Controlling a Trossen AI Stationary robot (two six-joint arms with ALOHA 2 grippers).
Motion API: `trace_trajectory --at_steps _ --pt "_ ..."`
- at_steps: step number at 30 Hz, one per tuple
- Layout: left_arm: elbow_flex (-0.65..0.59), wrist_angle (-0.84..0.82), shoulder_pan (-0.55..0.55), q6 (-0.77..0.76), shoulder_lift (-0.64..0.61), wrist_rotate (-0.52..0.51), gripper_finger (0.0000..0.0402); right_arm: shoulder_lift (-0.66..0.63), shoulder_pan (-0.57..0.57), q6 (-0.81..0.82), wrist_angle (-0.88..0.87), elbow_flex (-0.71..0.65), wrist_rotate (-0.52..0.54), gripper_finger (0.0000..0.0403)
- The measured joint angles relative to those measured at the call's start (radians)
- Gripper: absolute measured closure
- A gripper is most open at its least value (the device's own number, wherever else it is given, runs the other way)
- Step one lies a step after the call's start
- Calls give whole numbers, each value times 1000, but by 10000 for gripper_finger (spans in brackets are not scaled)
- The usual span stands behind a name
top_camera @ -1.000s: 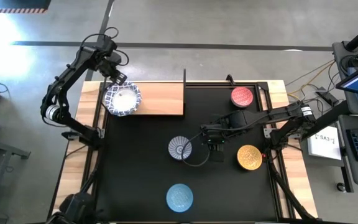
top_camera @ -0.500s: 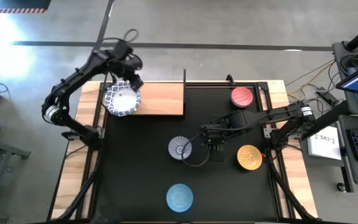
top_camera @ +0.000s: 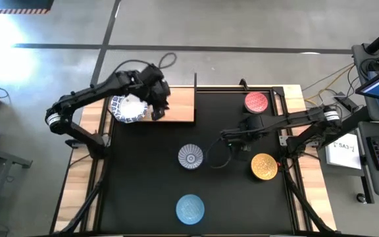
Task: Place and stack bowls onto a shelf
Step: Put the red patterned bowl on the shelf
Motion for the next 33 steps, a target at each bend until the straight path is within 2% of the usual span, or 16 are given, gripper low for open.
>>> trace_trajectory --at_steps 3,8,13,17,21,26,33 --pt "0 25 -96 -13 -9 0 317 -81 -48 21 30 -98 4 234" --pt "0 69 -255 -13 -16 -11 317 -223 -144 33 200 -251 4 234" --pt "0 71 -365 -62 -16 -117 317 -298 -249 51 310 -376 43 234" --pt "-3 90 -442 -115 -16 -150 317 -298 -336 93 316 -434 108 234" --pt "-7 107 -508 -130 -15 -161 317 -274 -431 111 322 -461 112 234" --pt "-14 107 -557 -177 -13 -262 317 -251 -530 47 416 -477 134 234" --pt "-69 117 -598 -224 -13 -271 317 -208 -658 -22 568 -511 126 234"
